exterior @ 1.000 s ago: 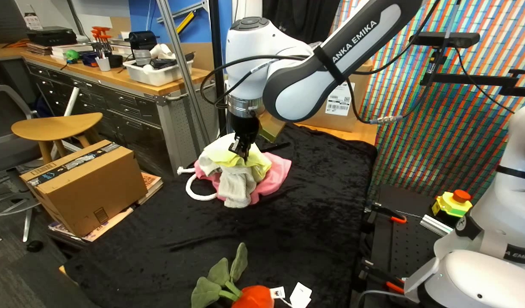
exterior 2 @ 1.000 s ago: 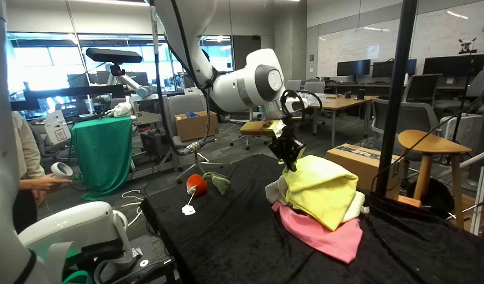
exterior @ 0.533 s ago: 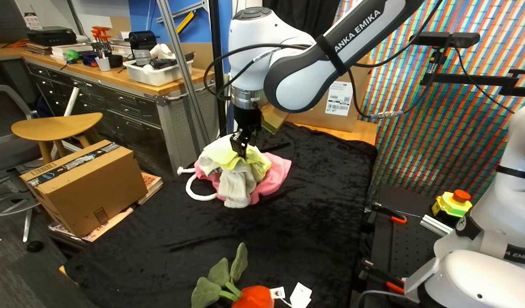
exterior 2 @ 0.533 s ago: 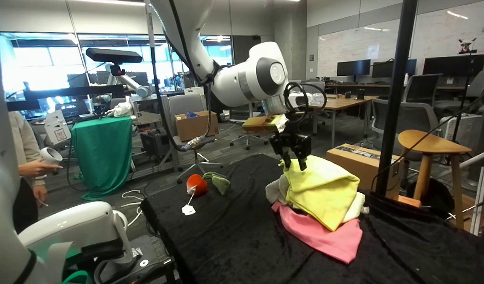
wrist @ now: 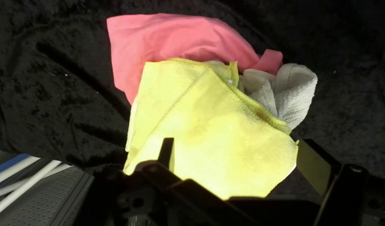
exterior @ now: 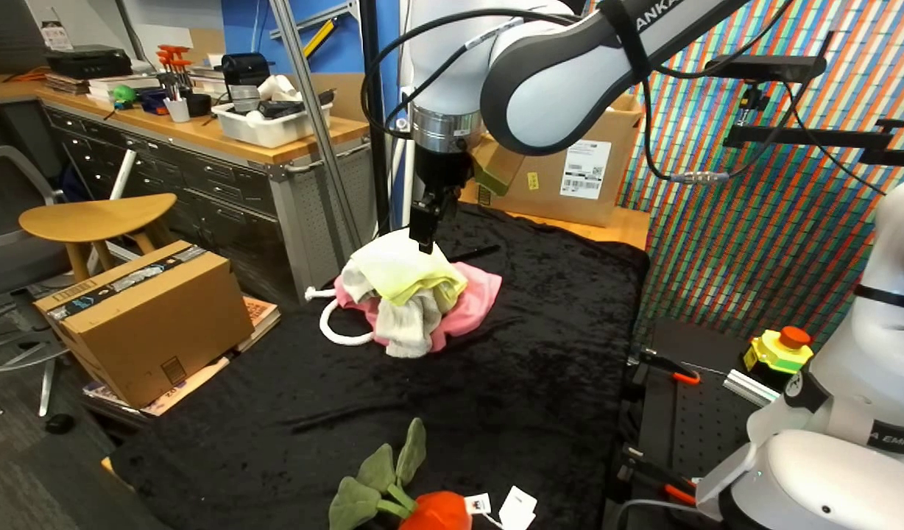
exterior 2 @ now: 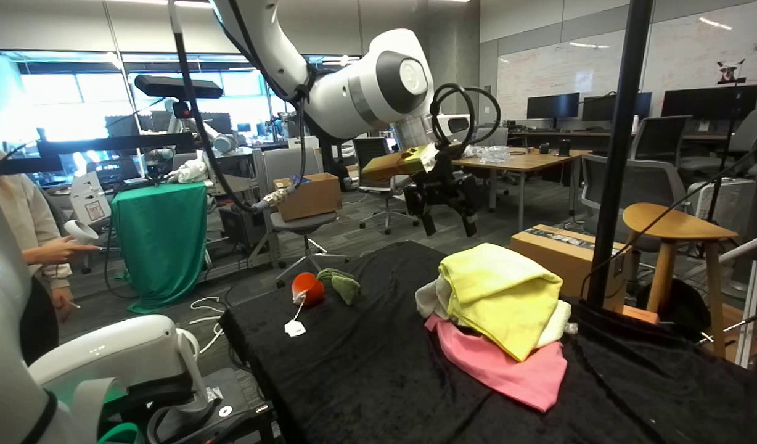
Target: Pile all the objects on the middle back of the table
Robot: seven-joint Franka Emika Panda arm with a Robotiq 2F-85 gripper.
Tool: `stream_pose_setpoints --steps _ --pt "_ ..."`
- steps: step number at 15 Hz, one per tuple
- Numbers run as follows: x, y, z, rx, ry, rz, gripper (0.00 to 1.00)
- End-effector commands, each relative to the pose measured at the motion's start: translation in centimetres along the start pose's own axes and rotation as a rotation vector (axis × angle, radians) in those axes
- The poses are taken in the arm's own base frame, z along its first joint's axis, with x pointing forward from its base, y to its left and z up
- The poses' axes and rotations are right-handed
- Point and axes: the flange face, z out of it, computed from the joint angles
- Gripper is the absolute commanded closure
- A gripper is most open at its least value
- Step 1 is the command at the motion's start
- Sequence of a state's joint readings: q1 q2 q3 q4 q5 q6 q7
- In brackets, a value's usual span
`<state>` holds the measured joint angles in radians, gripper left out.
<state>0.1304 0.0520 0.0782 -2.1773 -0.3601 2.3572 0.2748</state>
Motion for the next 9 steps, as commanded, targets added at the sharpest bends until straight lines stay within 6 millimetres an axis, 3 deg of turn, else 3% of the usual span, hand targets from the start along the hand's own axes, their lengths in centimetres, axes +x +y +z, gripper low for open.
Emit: stream_pose_setpoints --steps 1,3,9 --pt "-1.5 -1.8 -2.0 0.004 0.008 -0.072 0.00" --pt "-2.2 -3.7 -2.4 0.010 0.007 -0.114 0.00" --pt "-4.6 -11.3 -1.3 0.042 -0.018 -0.245 0.00"
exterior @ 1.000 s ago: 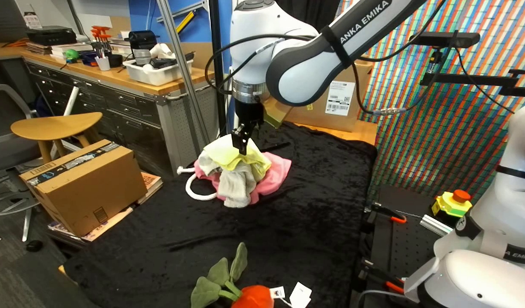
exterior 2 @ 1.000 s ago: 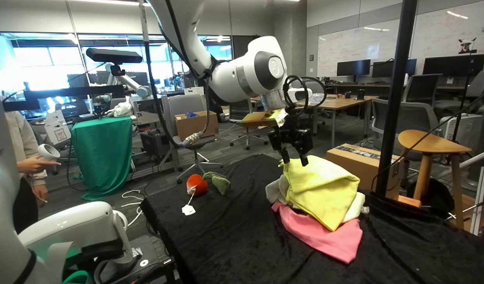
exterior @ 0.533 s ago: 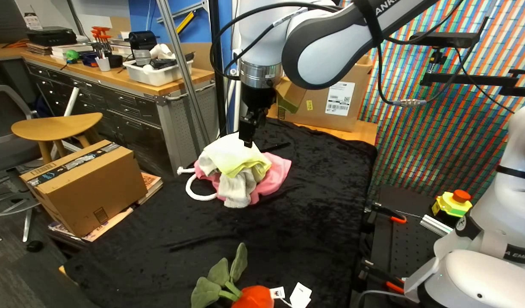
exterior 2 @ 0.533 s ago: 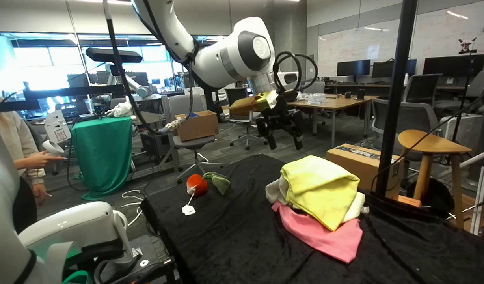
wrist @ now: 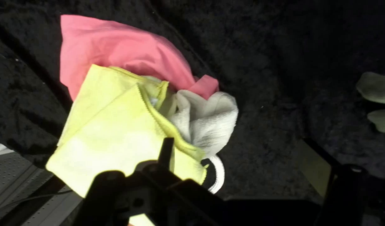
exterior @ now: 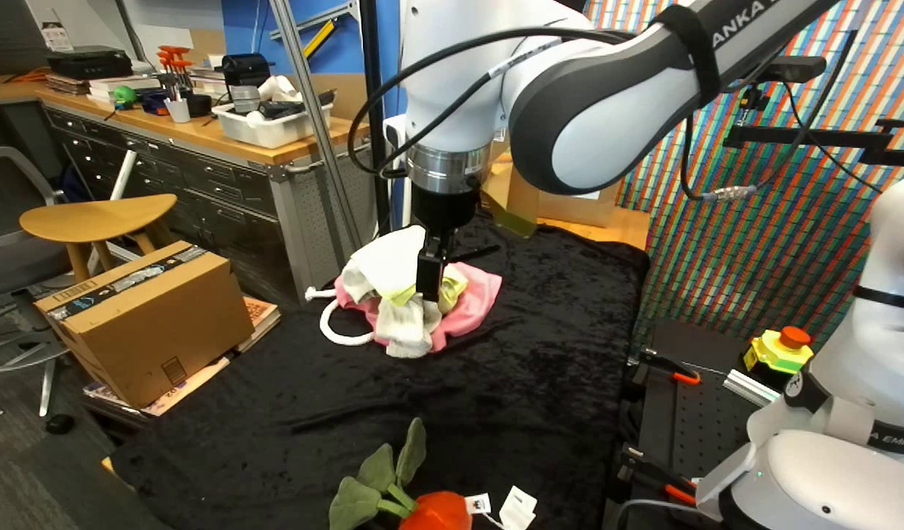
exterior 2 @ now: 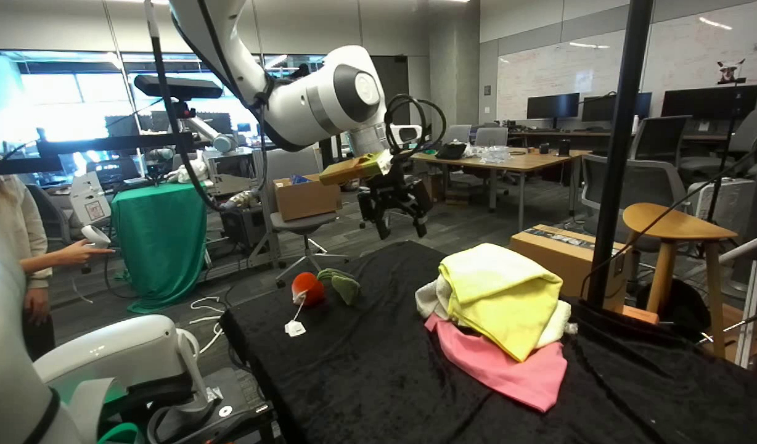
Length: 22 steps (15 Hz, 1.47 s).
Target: Pile all the objects on the middle back of the table
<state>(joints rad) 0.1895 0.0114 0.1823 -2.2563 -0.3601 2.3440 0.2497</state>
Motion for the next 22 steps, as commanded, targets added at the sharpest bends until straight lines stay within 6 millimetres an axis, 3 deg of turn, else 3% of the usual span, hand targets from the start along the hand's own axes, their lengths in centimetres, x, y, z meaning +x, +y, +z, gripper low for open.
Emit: stream_pose_setpoints --steps 1,8,16,19,22 --pt "-0.9 -4.3 0.1 0.031 -0.015 -0.075 0.00" --pt "-2.8 -11.9 2.3 0.071 -0.052 -0.177 0.00" --pt "-3.1 -16.3 6.3 0.090 -0.137 -0.257 0.00" --pt "-3.0 -17.6 7.3 0.101 -0.155 -0.278 0.00" --pt "-2.5 -18.4 7.2 0.119 -0.157 -0.280 0.00"
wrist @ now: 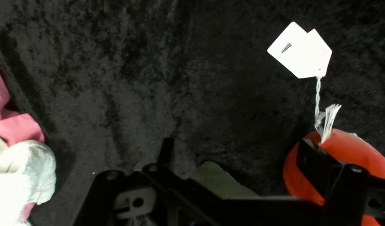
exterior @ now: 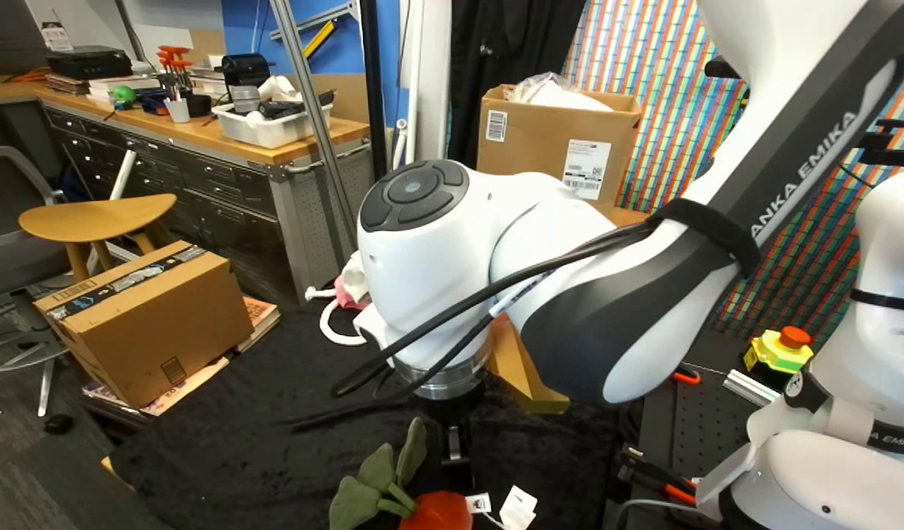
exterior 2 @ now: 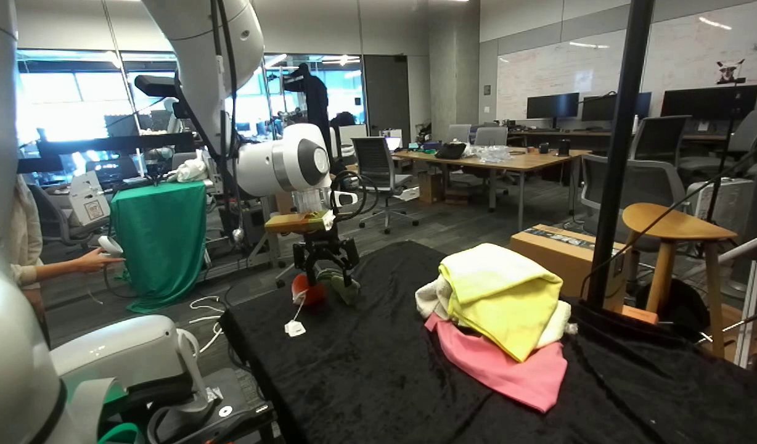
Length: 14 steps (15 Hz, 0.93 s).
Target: Pile all the objects on the middle back of the table
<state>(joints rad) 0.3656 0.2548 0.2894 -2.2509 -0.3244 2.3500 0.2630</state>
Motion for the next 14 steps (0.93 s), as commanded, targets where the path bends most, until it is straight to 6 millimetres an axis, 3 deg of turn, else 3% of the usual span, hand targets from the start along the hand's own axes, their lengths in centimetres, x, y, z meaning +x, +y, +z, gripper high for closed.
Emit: stream_pose_setpoints --steps 1,6,14 --pt "1.5 -0.8 -0.7 0.031 0.015 0.008 0.00" --pt "2.3 -1.5 -2.2 0.073 0.029 0.047 0.00" --pt "2.6 -3.8 -1.0 0.147 -0.004 0.088 0.00"
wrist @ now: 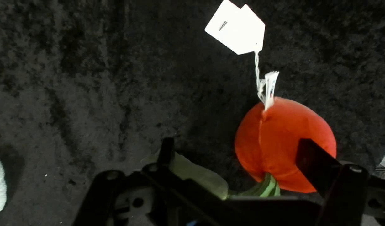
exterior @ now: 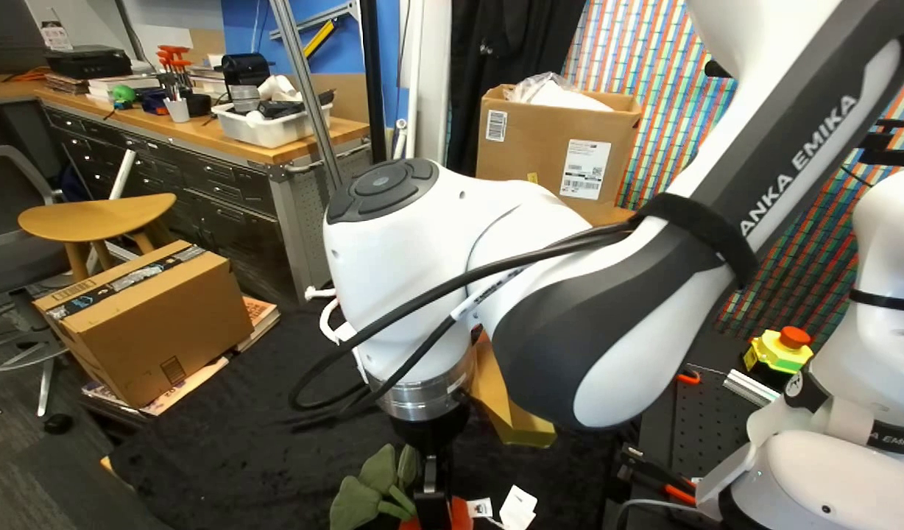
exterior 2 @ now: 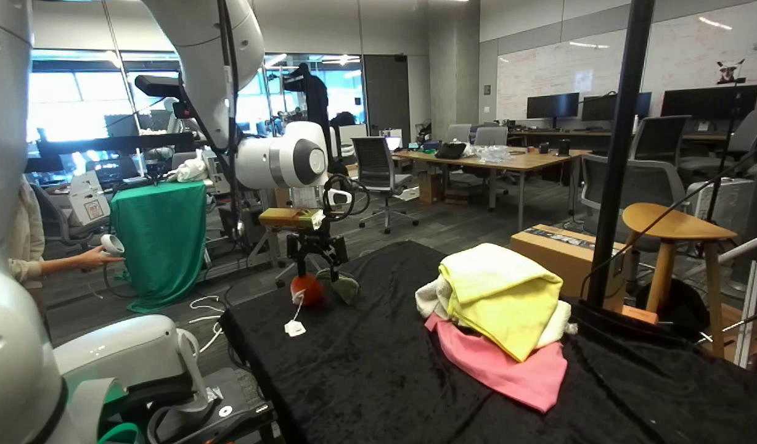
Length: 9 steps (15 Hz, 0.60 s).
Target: Pile all the objects on the middle back of the table
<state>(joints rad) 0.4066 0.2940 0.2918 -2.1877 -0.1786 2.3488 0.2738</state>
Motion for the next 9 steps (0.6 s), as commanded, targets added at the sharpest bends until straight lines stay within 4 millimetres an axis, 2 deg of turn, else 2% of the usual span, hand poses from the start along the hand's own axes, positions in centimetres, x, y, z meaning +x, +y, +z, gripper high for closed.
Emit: stream_pose_setpoints --steps 1,6,9 --pt "0.8 -1.8 0.2 0.045 -0.009 0.011 0.00" --pt "1.0 -3.2 0.1 0.084 -0.020 0.009 0.00" --pt "1.4 -3.2 0.2 0.100 -0.025 0.019 0.00"
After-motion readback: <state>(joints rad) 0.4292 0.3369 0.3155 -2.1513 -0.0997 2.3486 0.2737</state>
